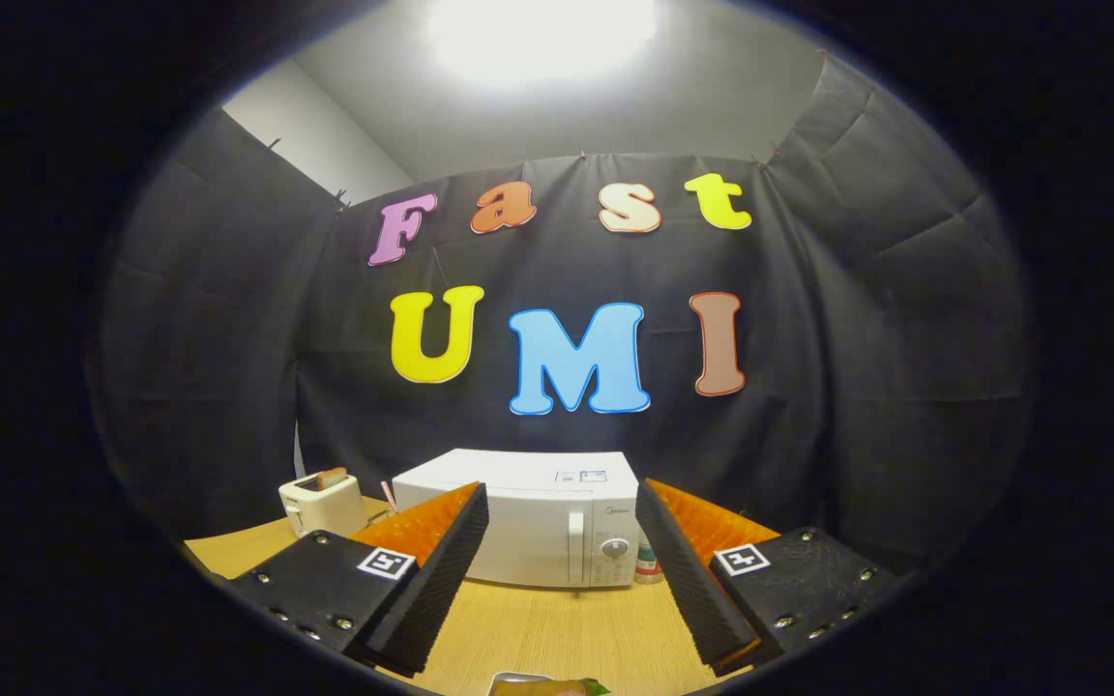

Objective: Open the microwave, put the food inside, and close the microwave door.

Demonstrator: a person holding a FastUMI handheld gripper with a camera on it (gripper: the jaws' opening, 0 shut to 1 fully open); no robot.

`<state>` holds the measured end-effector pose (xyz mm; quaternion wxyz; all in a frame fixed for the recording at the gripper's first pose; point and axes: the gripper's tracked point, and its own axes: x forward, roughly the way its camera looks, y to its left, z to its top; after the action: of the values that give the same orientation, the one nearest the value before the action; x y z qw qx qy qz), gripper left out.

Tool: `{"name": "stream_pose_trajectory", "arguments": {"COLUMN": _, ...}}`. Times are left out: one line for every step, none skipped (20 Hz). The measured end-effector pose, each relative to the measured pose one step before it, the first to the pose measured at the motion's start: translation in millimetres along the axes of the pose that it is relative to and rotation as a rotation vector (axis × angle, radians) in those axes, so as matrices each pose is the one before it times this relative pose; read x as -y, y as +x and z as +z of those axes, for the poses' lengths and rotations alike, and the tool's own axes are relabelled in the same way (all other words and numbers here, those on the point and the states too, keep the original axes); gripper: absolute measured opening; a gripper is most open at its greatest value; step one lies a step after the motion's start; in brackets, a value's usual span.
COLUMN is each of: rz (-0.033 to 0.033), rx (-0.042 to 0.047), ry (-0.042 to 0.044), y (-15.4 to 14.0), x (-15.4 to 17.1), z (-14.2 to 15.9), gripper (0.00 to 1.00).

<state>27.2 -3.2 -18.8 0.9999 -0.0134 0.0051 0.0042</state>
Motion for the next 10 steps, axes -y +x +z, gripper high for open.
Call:
{"name": "stream_pose_trajectory", "arguments": {"rz": 0.00236, "rx": -0.00101, "ry": -0.00056, "y": 5.14, "x": 1.12, "z": -1.37, "gripper": 0.97}}
{"name": "stream_pose_trajectory", "arguments": {"rz": 0.00317, "rx": -0.00207, "ry": -0.00036, "y": 6.38, "x": 0.69, "z": -3.34, "gripper": 0.97}}
{"name": "stream_pose_trajectory", "arguments": {"rz": 0.00319, "rx": -0.00237, "ry": 0.00099, "y": 7.24, "x": 0.70, "z": -2.48, "gripper": 0.97}}
{"name": "stream_pose_trajectory", "arguments": {"rz": 0.00323, "rx": -0.00379, "ry": 0.00322, "y": 8.21, "x": 1.56, "z": -4.56, "gripper": 0.97}}
{"name": "stream_pose_trajectory", "arguments": {"rz": 0.00305, "rx": -0.00425, "ry": 0.00368, "y": 7.86, "x": 1.36, "z": -3.94, "gripper": 0.97}}
{"name": "stream_pose_trajectory", "arguments": {"rz": 0.00261, "rx": -0.00523, "ry": 0.00396, "y": 8.96, "x": 1.87, "z": -4.60, "gripper": 0.97}}
{"name": "stream_pose_trajectory", "arguments": {"rz": 0.00324, "rx": -0.00699, "ry": 0.00407, "y": 9.34, "x": 1.84, "z": -4.30, "gripper": 0.97}}
{"name": "stream_pose_trajectory", "arguments": {"rz": 0.00356, "rx": -0.00926, "ry": 0.00293, "y": 8.75, "x": 2.21, "z": -5.79, "gripper": 0.97}}
{"name": "stream_pose_trajectory", "arguments": {"rz": 0.00329, "rx": -0.00798, "ry": 0.00121, "y": 10.11, "x": 2.10, "z": -4.62, "gripper": 0.97}}
{"name": "stream_pose_trajectory", "arguments": {"rz": 0.00162, "rx": -0.00790, "ry": -0.00054, "y": 9.88, "x": 2.20, "z": -4.59, "gripper": 0.97}}
